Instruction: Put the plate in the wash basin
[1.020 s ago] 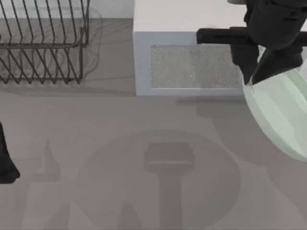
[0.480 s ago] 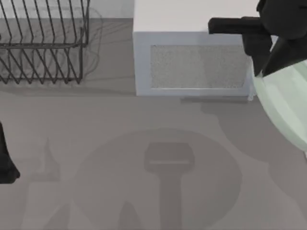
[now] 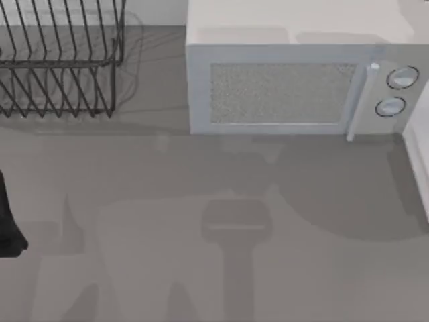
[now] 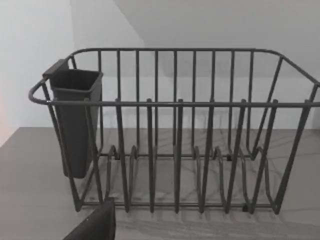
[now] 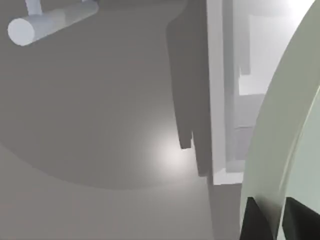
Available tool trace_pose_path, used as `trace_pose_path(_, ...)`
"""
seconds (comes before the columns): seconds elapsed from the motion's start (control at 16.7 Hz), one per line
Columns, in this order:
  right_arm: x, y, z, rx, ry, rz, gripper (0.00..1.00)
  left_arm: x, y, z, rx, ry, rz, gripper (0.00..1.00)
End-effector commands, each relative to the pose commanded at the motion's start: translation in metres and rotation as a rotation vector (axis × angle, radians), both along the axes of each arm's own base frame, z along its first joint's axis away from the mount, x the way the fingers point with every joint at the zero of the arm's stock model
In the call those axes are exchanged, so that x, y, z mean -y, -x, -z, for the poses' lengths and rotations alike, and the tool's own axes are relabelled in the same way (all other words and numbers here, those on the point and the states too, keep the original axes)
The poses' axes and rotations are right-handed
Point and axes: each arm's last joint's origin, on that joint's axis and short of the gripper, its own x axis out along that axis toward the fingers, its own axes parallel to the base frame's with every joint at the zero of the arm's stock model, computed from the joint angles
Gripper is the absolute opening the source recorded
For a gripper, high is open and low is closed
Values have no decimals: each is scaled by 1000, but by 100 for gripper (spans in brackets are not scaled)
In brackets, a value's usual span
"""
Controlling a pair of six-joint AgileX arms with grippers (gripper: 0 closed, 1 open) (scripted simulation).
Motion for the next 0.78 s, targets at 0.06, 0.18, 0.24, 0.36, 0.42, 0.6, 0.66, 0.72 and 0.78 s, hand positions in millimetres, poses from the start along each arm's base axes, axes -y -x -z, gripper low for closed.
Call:
trace_pose_path(0.06, 23, -16, 16, -15, -2, 6, 0, 0, 0, 0, 0, 0, 0, 100)
trace_pose_path(0.18, 59, -45, 53, -41, -7, 8, 0, 0, 0, 0, 0, 0, 0, 100)
trace_pose_path(0.24, 71, -56, 70, -46, -8, 2, 0, 0, 0, 0, 0, 0, 0, 100)
trace_pose_path(0.36, 81, -71, 97, -42, -3, -21, 0, 0, 0, 0, 0, 0, 0, 100)
trace_pose_path(0.42, 78, -77, 106, -36, 1, -40, 0, 0, 0, 0, 0, 0, 0, 100)
trace_pose_path(0.6, 64, -87, 119, -24, 8, -89, 0, 0, 0, 0, 0, 0, 0, 100)
trace_pose_path(0.66, 64, -87, 119, -24, 8, -89, 0, 0, 0, 0, 0, 0, 0, 100)
trace_pose_path(0.72, 64, -87, 119, -24, 8, -89, 0, 0, 0, 0, 0, 0, 0, 100)
trace_pose_path(0.78, 64, -87, 119, -24, 8, -89, 0, 0, 0, 0, 0, 0, 0, 100)
